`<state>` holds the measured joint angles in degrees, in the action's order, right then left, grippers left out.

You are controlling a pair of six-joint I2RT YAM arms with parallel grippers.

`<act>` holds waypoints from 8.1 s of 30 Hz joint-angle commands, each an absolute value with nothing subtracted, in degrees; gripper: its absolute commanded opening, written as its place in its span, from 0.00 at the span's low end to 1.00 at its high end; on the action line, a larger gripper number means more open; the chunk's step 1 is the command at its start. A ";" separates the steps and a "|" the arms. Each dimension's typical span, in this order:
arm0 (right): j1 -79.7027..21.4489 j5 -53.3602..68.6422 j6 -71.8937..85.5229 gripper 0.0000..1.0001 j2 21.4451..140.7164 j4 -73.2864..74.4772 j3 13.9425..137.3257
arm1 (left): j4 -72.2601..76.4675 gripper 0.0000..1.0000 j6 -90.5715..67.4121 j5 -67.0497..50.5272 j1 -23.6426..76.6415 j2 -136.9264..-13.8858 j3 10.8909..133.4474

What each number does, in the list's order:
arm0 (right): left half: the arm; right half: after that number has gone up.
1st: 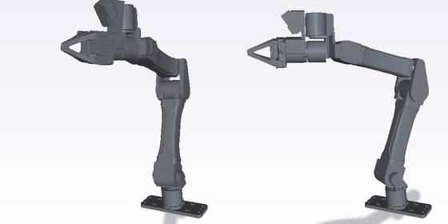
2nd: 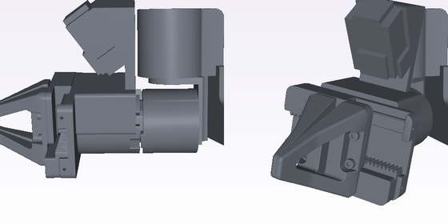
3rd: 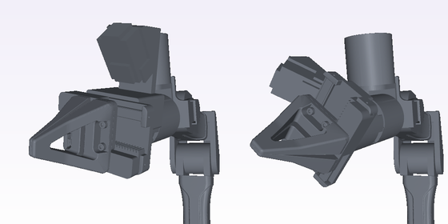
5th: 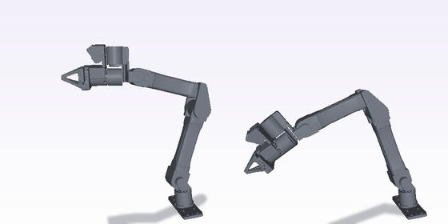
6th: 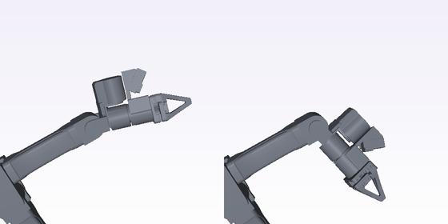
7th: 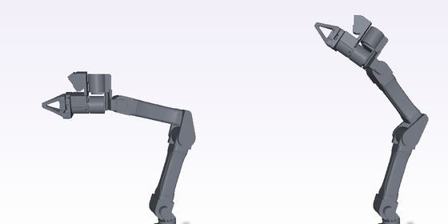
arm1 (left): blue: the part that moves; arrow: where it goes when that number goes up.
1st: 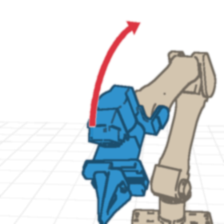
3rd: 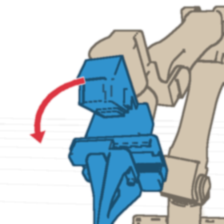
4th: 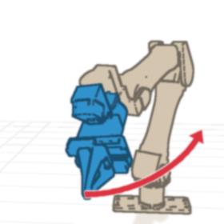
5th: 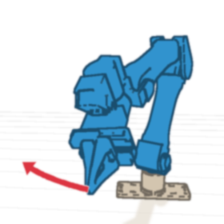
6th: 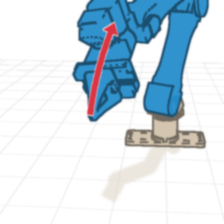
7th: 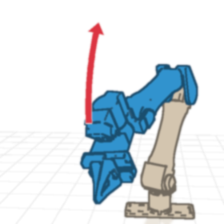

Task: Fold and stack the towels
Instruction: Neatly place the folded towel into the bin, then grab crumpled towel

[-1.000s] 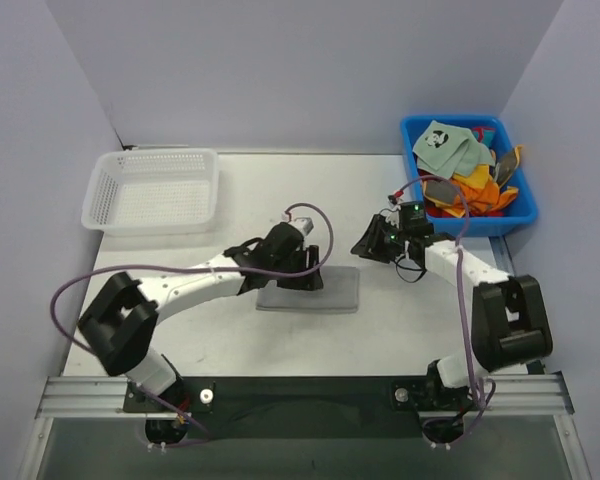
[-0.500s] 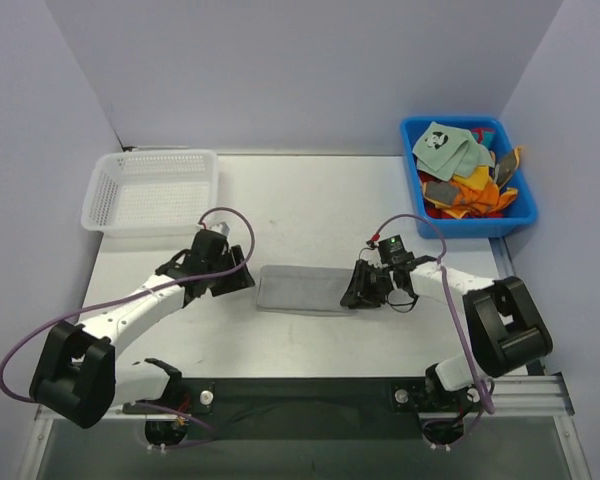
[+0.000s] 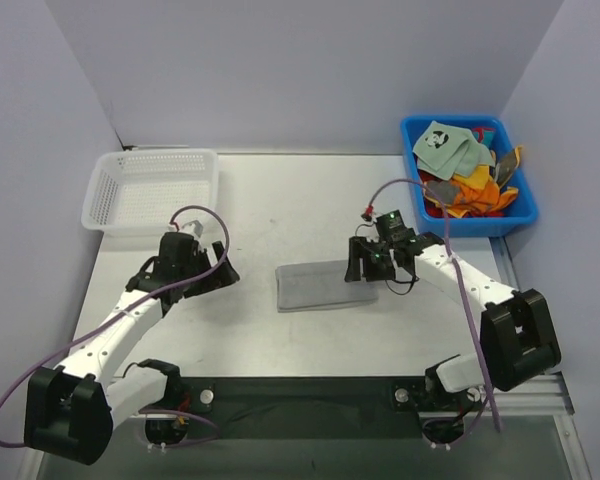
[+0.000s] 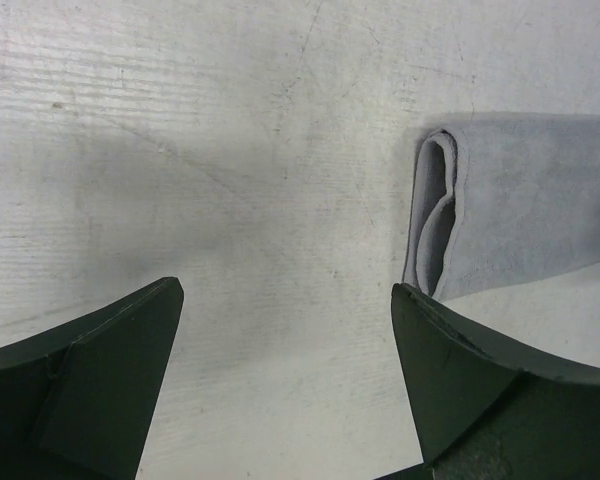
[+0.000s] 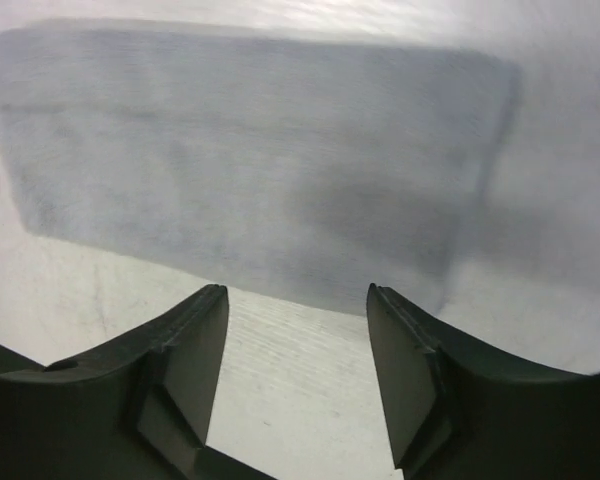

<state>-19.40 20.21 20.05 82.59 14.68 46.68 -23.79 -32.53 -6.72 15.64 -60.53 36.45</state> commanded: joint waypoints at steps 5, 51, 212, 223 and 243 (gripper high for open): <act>-41.55 0.28 12.66 0.72 81.63 21.27 58.96 | -24.17 0.97 -29.71 -5.36 13.98 -56.43 36.12; -55.47 7.99 3.86 0.00 99.33 -1.54 58.48 | -17.61 0.97 -43.83 -10.09 11.69 -56.86 33.49; -45.35 10.02 3.87 0.92 82.89 9.14 53.08 | -48.34 0.80 0.26 12.92 -14.06 -129.56 128.85; -42.12 -6.49 6.50 0.93 75.07 9.84 53.70 | -46.76 0.98 -4.56 11.01 -13.63 -110.94 124.20; -1.95 -12.75 21.17 0.88 86.30 8.46 77.86 | -20.58 0.97 -11.51 -7.38 13.79 -56.79 47.83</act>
